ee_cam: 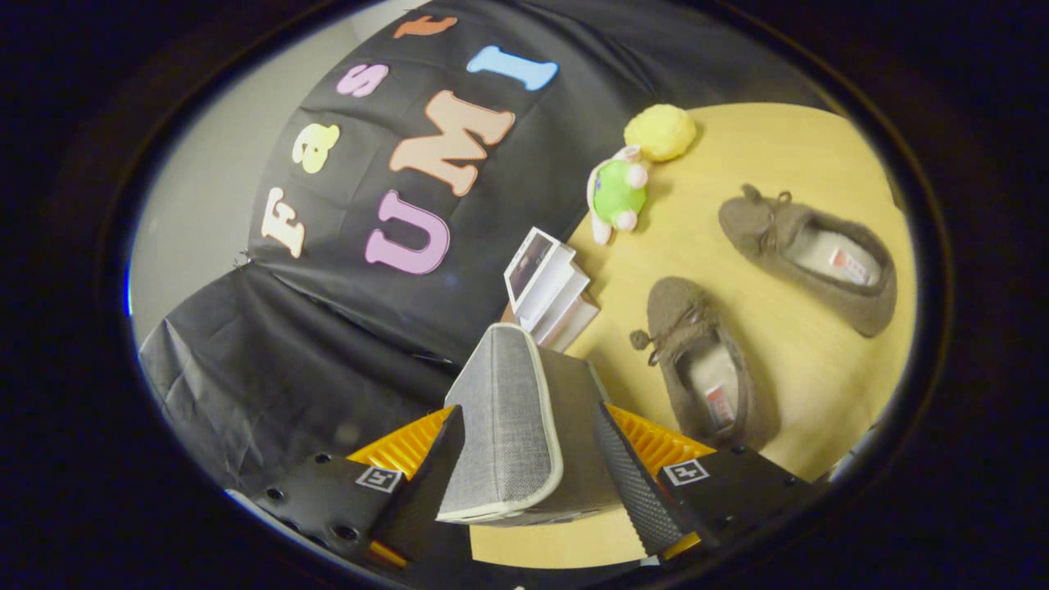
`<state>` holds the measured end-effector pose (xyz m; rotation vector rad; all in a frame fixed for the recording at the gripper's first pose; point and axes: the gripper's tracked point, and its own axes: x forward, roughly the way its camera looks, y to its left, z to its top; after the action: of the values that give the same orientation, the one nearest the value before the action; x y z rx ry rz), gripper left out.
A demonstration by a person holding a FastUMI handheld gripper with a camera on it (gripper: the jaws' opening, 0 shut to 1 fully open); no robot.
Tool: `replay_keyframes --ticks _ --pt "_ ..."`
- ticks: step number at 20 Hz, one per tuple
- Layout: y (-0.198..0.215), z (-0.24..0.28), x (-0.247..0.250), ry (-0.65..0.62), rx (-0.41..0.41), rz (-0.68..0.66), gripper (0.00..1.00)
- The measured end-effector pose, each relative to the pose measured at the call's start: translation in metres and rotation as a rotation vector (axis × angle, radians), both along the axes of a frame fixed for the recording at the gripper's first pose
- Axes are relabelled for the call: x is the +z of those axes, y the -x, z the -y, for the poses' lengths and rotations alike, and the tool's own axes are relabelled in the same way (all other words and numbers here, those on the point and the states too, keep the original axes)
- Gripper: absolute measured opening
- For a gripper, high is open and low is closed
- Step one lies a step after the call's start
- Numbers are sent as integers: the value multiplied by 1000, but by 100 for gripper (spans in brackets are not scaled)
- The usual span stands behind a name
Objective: Open the storage box then place both shoes into the box .Put the left shoe in first, then the right shoe, with the right side of both shoes facing outward in a uniform manner.
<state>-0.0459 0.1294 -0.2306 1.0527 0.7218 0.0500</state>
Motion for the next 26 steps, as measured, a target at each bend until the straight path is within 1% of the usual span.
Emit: replay_keyframes --ticks 3,6,11,13,16,17,19,20,22,26 --pt "4 -15 -16 -88 11 -55 99" --pt "11 -23 -24 -200 -8 -104 99" --pt "13 -33 -30 -339 -10 -156 94" --pt "13 -37 -28 -372 0 -162 82" --pt "15 -48 -19 -390 60 -155 64" --pt "14 -50 -21 -369 76 -150 57" --pt "10 -41 -23 -347 73 -138 45" --pt "2 -34 -24 -341 54 -137 39" --pt "0 -25 -15 -361 32 -116 28" --pt "1 -37 3 -325 122 -68 9"
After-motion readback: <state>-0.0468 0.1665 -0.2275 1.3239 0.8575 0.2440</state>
